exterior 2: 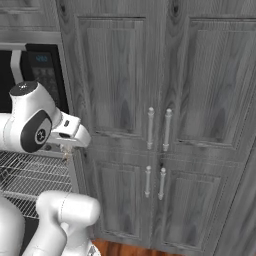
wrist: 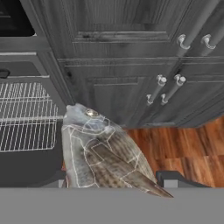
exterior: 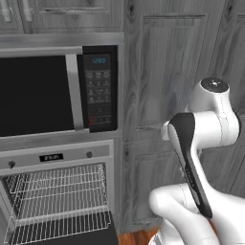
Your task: Take the fish from the oven and place it on the plate on the counter.
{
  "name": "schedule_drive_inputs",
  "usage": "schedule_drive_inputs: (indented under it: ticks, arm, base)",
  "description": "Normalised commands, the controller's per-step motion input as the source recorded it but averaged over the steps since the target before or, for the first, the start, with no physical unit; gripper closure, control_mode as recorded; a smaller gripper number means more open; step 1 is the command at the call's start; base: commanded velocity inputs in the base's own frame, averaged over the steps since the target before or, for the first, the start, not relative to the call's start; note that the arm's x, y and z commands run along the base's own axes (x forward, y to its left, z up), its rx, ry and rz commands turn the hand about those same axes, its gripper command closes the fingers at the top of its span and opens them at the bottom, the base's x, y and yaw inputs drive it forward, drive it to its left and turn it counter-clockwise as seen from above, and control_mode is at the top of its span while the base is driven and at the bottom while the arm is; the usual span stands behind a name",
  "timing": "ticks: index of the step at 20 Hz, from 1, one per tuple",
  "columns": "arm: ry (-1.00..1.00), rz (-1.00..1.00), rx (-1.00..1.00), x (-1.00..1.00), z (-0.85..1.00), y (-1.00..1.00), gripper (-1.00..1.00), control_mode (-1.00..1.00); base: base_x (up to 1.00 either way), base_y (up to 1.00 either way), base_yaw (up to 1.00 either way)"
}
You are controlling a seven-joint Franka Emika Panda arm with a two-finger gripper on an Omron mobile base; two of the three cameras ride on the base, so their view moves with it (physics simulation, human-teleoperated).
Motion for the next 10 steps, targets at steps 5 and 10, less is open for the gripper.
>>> schedule_drive_inputs:
  ticks: [5,10]
  arm:
    - [0.00,0.00,0.00,0.00,0.00,0.00,1.00,1.00]
    - [0.00,0.00,0.00,0.00,0.00,0.00,1.00,1.00]
  base:
    - [-0.82,-0.37,0.00]
    - [-0.76,-0.08,0.15]
